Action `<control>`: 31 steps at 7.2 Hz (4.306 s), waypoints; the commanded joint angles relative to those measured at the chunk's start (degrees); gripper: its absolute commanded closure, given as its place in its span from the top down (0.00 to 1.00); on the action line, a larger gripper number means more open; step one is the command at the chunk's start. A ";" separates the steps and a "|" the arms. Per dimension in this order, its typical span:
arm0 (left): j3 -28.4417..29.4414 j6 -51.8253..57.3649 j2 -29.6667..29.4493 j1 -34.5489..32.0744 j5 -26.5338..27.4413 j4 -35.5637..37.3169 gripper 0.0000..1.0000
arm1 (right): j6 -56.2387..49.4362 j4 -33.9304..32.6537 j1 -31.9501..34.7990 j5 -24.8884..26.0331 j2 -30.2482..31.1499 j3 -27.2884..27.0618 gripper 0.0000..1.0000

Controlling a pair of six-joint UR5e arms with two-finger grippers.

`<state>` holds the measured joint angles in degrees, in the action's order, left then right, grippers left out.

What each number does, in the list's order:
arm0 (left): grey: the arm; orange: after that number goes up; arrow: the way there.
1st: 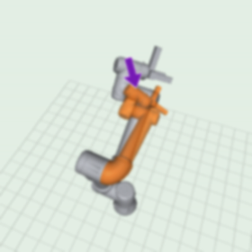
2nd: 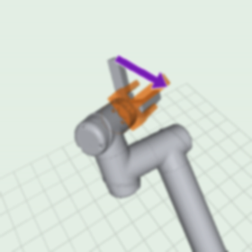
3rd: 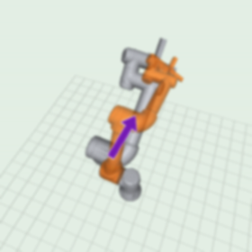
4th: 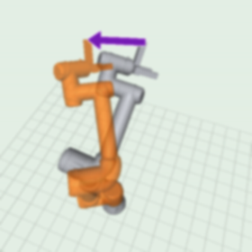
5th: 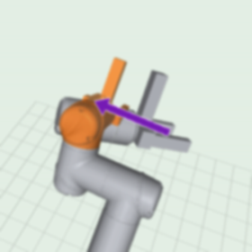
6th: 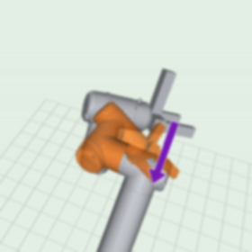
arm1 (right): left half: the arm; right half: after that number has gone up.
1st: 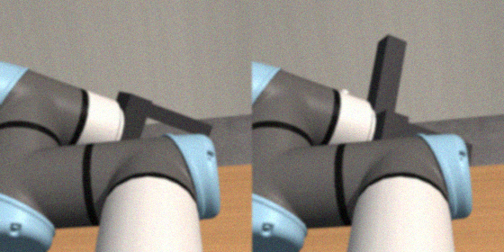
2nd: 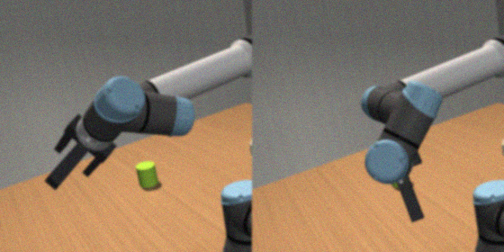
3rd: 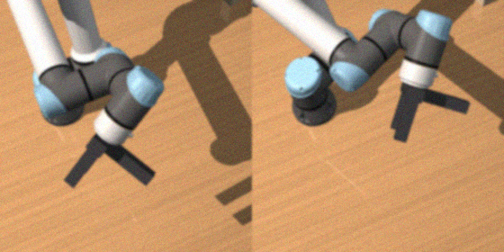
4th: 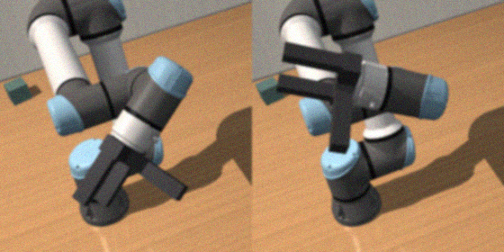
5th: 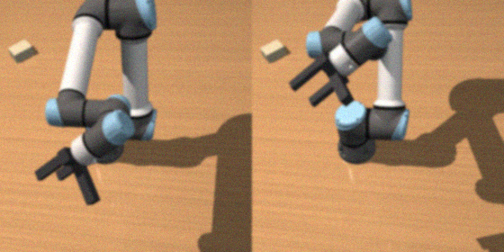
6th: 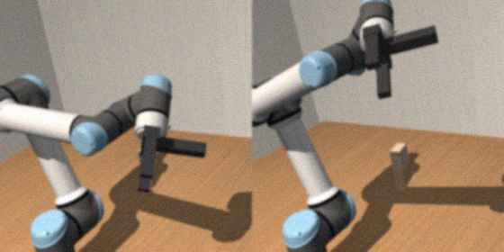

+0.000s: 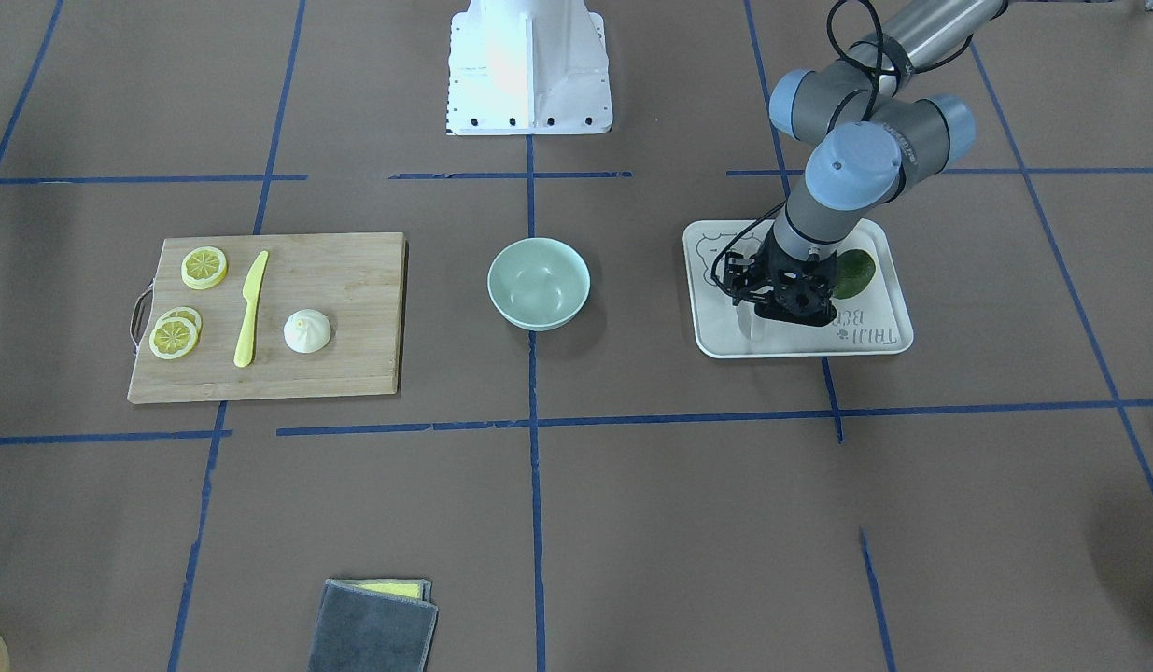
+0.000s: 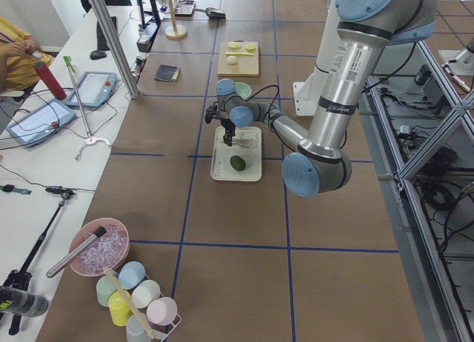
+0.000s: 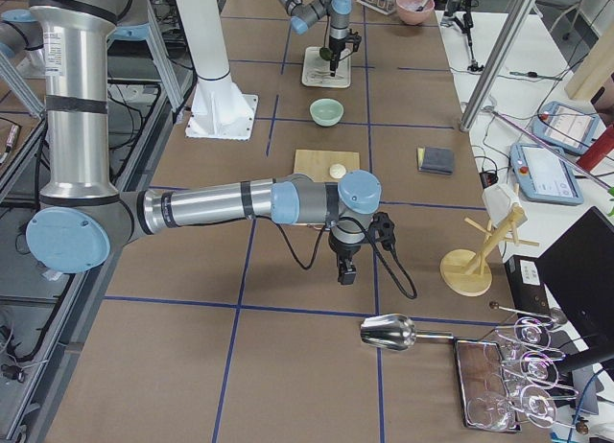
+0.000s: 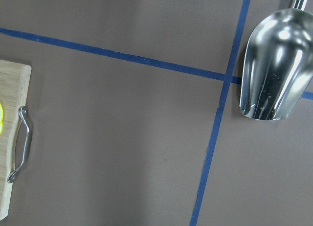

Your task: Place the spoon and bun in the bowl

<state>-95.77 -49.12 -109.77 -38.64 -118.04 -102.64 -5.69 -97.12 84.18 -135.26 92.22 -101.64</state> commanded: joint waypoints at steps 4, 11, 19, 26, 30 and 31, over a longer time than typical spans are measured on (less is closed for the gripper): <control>0.23 -0.01 -0.36 0.14 -0.17 0.08 0.00 | -0.02 0.00 -0.07 0.09 0.07 0.03 1.00; 3.63 -35.07 -21.33 1.89 4.46 0.18 0.00 | 7.58 0.18 -4.71 -4.40 -0.02 -5.57 1.00; -3.49 -45.84 -17.70 9.90 19.26 0.24 1.00 | 31.63 4.18 -16.21 -3.70 -2.47 -10.25 1.00; -11.11 -22.78 -8.18 3.75 18.73 0.34 1.00 | 69.23 18.37 -42.23 18.09 -21.38 -0.67 1.00; -11.11 -22.86 -8.18 3.92 18.73 0.34 1.00 | 68.36 18.19 -43.75 21.27 -21.12 1.87 1.00; -11.02 -22.95 -8.18 3.92 18.73 0.34 1.00 | 68.35 18.28 -44.10 22.05 -21.38 2.84 1.00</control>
<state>-106.82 -72.00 -117.95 -34.74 -99.32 -102.31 62.74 -78.84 40.40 -113.97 70.97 -99.74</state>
